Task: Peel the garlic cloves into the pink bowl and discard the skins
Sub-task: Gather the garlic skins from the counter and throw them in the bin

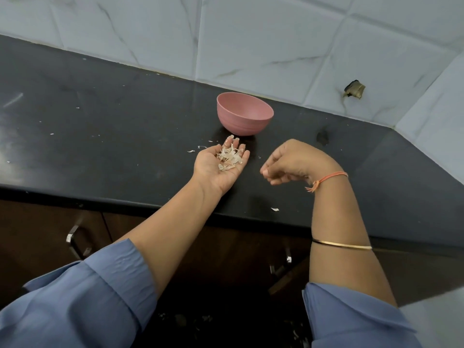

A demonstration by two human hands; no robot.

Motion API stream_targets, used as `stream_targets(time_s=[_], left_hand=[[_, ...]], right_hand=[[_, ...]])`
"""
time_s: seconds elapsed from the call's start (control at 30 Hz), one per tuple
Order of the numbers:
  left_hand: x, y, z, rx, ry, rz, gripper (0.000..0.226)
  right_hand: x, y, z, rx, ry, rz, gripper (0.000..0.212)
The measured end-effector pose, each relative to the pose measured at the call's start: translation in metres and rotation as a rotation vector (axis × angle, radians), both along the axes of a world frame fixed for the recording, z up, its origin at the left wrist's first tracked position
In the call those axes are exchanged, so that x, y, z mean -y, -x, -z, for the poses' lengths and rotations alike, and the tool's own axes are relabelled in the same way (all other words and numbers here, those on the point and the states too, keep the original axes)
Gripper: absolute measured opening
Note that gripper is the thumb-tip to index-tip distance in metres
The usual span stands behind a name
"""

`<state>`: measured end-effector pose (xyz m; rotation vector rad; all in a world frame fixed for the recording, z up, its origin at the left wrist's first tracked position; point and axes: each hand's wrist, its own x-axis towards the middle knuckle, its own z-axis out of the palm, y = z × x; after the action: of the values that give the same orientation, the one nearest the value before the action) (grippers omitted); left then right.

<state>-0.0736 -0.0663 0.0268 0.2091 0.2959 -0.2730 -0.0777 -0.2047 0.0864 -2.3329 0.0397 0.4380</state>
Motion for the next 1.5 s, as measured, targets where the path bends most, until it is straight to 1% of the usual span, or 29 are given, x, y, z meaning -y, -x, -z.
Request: stream_targets(time_s=[0.1, 0.2, 0.27, 0.37, 0.47, 0.57, 0.63, 0.73, 0.8, 0.93, 0.97, 1.03, 1.13, 1.2, 1.33, 1.4, 1.5], left_hand=[[0.01, 0.005, -0.001, 0.009, -0.011, 0.026, 0.037], [0.017, 0.011, 0.001, 0.006, -0.01, 0.032, 0.037], [0.02, 0.014, 0.001, 0.003, -0.013, 0.034, 0.037], [0.022, 0.017, 0.001, -0.003, -0.012, 0.03, 0.037], [0.02, 0.02, 0.0, -0.006, -0.025, 0.013, 0.037], [0.015, 0.023, 0.0, -0.013, -0.036, -0.005, 0.037], [0.012, 0.023, 0.001, -0.019, -0.045, -0.015, 0.037], [0.004, 0.023, 0.001, -0.015, -0.065, -0.029, 0.036], [0.0, 0.022, 0.002, -0.021, -0.063, -0.04, 0.035], [-0.007, 0.019, 0.004, -0.018, -0.054, -0.048, 0.034], [-0.008, 0.018, 0.004, -0.011, -0.045, -0.045, 0.034], [-0.008, 0.017, 0.005, 0.01, -0.034, -0.031, 0.034], [-0.01, 0.016, 0.005, 0.043, -0.014, -0.018, 0.036], [-0.012, 0.017, 0.004, 0.051, -0.004, -0.022, 0.038], [-0.019, 0.014, 0.004, 0.04, 0.004, -0.04, 0.037], [-0.022, 0.011, 0.006, 0.024, 0.012, -0.051, 0.038], [-0.026, 0.009, 0.007, 0.012, 0.009, -0.064, 0.036]], right_hand=[[0.01, 0.01, 0.001, -0.057, 0.162, -0.091, 0.008], [0.015, 0.017, 0.002, -0.112, 0.287, -0.172, 0.014], [0.014, 0.022, 0.004, -0.144, 0.347, -0.193, 0.014], [0.012, 0.026, 0.011, -0.167, 0.404, -0.199, 0.015], [0.011, 0.027, 0.017, -0.149, 0.432, -0.189, 0.019], [0.011, 0.026, 0.018, -0.161, 0.437, -0.193, 0.012], [0.009, 0.023, 0.017, -0.15, 0.376, -0.167, 0.003], [0.002, 0.011, 0.019, -0.057, 0.069, -0.049, 0.014], [-0.004, 0.005, 0.017, 0.028, -0.062, -0.008, 0.017], [-0.022, -0.001, 0.005, 0.098, -0.284, -0.071, 0.02], [-0.027, -0.003, 0.002, 0.116, -0.308, -0.096, 0.02], [-0.038, -0.006, 0.0, 0.156, -0.278, -0.147, 0.02], [-0.053, -0.011, 0.0, 0.169, -0.143, -0.223, 0.016], [-0.058, -0.012, 0.0, 0.195, -0.091, -0.242, 0.013], [-0.062, -0.013, 0.002, 0.311, -0.103, -0.238, 0.007], [-0.063, -0.014, 0.003, 0.353, -0.099, -0.225, 0.013], [-0.063, -0.018, 0.003, 0.362, -0.195, -0.181, 0.011]])
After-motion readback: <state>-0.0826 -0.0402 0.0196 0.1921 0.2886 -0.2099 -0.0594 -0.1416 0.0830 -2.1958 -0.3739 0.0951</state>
